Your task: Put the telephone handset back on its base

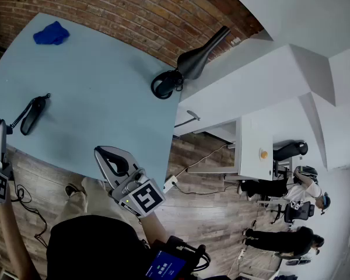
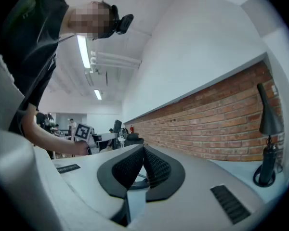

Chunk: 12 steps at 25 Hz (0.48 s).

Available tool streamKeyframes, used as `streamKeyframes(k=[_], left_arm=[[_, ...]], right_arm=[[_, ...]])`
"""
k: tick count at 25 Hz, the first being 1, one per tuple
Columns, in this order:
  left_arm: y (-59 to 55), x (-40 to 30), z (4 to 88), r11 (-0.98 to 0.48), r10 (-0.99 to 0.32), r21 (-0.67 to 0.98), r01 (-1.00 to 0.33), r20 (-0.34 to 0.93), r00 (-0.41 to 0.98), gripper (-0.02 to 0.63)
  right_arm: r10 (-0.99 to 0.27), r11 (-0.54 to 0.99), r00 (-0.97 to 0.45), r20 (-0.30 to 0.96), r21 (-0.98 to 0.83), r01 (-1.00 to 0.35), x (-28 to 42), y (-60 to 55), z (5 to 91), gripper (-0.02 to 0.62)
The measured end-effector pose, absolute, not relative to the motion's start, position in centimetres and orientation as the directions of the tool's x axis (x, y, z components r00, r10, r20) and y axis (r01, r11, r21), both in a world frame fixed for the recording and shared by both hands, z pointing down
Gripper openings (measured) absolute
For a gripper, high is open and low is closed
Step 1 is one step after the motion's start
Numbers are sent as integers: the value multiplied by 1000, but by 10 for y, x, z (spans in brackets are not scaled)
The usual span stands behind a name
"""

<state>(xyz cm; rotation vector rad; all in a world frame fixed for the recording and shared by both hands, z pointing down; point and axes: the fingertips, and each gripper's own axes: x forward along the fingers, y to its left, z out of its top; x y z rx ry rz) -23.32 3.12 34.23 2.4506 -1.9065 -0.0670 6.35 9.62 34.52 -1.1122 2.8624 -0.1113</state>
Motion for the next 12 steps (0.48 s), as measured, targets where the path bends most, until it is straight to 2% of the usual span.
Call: streamKeyframes(k=[7,12], left_arm=[[50,-258,352,-227,-973,43,-973,30,228,272],[51,-272,360,-189,-979,40,-981,68,192,272]], right_arm=[[-580,801,-813,49,-148,-580,9,99,366,18],[-520,841,-854,-3,-178,-511,-23,75,368,18]])
